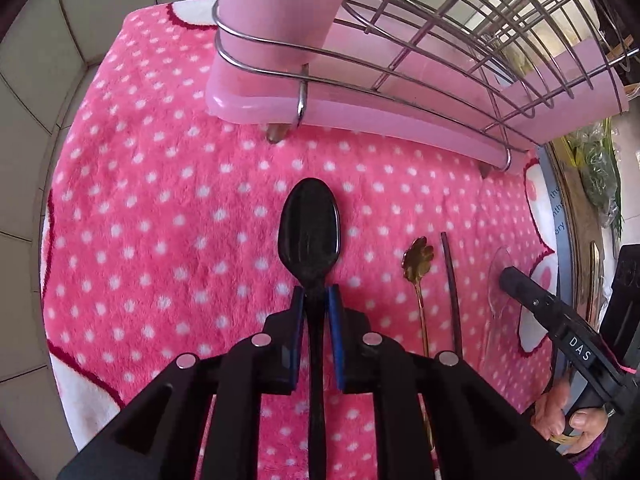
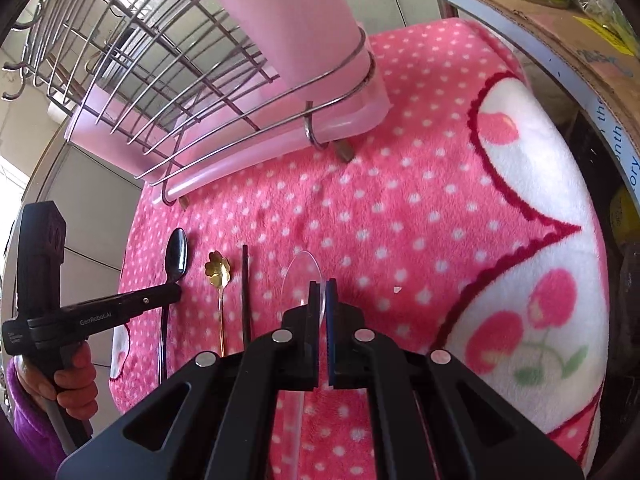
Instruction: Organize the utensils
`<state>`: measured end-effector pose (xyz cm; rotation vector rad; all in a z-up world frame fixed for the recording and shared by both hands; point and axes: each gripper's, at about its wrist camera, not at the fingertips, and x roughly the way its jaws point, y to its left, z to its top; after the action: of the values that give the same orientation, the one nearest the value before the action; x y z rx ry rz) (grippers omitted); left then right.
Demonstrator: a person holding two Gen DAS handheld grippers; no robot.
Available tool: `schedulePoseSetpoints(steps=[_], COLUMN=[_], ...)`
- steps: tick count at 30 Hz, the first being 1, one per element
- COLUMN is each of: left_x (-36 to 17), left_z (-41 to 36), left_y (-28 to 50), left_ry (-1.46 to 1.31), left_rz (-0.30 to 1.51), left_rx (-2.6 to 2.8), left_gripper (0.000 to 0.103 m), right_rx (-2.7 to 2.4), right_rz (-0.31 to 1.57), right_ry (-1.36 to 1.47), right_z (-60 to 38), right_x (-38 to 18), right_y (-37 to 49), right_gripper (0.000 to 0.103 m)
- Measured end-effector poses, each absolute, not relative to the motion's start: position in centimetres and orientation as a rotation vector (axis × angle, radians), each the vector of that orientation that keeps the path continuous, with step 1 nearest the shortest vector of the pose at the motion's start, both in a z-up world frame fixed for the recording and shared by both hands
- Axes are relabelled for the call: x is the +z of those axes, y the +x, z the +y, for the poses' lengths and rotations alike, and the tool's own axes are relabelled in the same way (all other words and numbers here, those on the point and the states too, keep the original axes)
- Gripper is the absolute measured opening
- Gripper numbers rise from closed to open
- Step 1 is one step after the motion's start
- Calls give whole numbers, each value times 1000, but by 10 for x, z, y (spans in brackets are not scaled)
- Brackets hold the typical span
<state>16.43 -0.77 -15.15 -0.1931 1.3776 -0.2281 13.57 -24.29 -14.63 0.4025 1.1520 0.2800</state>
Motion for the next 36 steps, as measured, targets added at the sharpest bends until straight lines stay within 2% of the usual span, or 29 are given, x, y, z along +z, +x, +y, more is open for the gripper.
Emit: schedulePoseSetpoints(steps=[5, 8, 15, 24, 36], left_x=[-153, -153, -127, -56, 42], left_z=[-15, -17, 2, 31, 62], left_y=[175, 172, 145, 96, 90], left_ry=[-154, -130, -252, -310, -398], left_rz=[1407, 1380, 1209, 844, 503], left_rx=[-251, -264, -333, -330, -281], left_gripper=[13, 8, 8, 8, 8], right_rx=[317, 337, 324, 317, 244], right_rz=[1201, 1196, 1107, 827, 397], right_ry=[431, 452, 448, 356, 295], right_z=[-245, -249, -253, -250, -267], right_x=[-155, -156, -142, -74, 51], right_y=[144, 144, 130, 91, 78], right_gripper=[4, 4, 3, 3, 3])
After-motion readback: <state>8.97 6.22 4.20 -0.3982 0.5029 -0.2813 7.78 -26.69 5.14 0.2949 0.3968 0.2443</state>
